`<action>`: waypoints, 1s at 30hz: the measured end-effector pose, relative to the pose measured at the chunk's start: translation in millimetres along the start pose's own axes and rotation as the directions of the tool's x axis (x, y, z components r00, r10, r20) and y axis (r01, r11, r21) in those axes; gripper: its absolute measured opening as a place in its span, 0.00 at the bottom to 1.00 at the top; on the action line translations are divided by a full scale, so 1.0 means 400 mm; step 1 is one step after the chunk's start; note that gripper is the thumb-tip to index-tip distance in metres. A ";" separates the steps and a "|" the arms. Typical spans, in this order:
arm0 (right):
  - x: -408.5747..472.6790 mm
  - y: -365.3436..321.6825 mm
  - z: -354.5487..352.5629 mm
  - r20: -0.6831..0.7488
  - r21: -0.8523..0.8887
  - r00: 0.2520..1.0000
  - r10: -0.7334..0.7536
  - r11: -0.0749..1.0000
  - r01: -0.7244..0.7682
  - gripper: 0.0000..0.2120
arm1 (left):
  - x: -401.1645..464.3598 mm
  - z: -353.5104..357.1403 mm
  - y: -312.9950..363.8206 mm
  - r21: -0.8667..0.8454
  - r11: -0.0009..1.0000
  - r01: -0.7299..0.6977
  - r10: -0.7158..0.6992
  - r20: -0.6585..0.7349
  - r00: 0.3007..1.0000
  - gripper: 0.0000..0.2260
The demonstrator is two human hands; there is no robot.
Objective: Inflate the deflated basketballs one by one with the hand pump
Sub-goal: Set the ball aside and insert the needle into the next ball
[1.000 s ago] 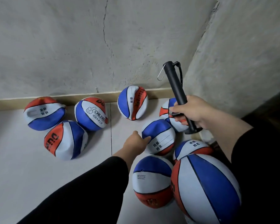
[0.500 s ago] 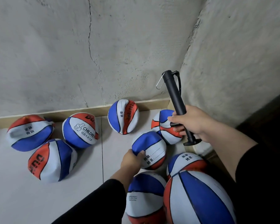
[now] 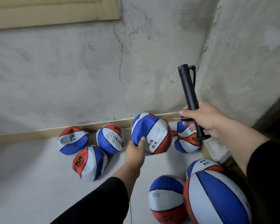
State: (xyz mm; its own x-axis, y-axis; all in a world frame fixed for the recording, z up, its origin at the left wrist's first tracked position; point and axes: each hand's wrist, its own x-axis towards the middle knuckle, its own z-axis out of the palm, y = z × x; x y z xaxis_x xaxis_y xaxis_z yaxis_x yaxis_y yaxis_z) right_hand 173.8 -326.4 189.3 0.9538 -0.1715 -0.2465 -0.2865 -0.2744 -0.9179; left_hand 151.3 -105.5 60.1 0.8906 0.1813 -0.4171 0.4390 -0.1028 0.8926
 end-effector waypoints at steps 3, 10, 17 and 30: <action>-0.059 -0.063 0.037 0.002 0.167 0.998 -0.057 0.984 0.056 0.09 | -0.068 -0.067 0.058 -0.086 0.995 -0.059 0.054 -0.060 0.997 0.14; -0.271 -0.227 0.122 0.101 0.374 0.966 -0.237 0.909 0.184 0.09 | -0.299 -0.246 0.227 -0.272 0.947 -0.169 0.129 -0.157 0.979 0.25; -0.509 -0.377 0.149 0.020 0.470 0.925 -0.378 0.820 0.325 0.10 | -0.519 -0.424 0.331 -0.334 0.886 -0.321 0.246 -0.249 0.937 0.12; -0.650 -0.383 0.156 0.000 0.602 0.885 -0.465 0.707 0.372 0.10 | -0.615 -0.503 0.336 -0.459 0.795 -0.397 0.374 -0.143 0.916 0.15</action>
State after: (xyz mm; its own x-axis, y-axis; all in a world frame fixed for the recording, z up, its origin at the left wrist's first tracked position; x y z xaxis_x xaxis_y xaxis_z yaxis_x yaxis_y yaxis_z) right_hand -24.7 -180.9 374.6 0.9776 -0.0243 0.2089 0.2060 0.3117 -0.9276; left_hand -32.8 32.8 317.2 0.9632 0.2677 -0.0234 -0.0590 0.2956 0.9535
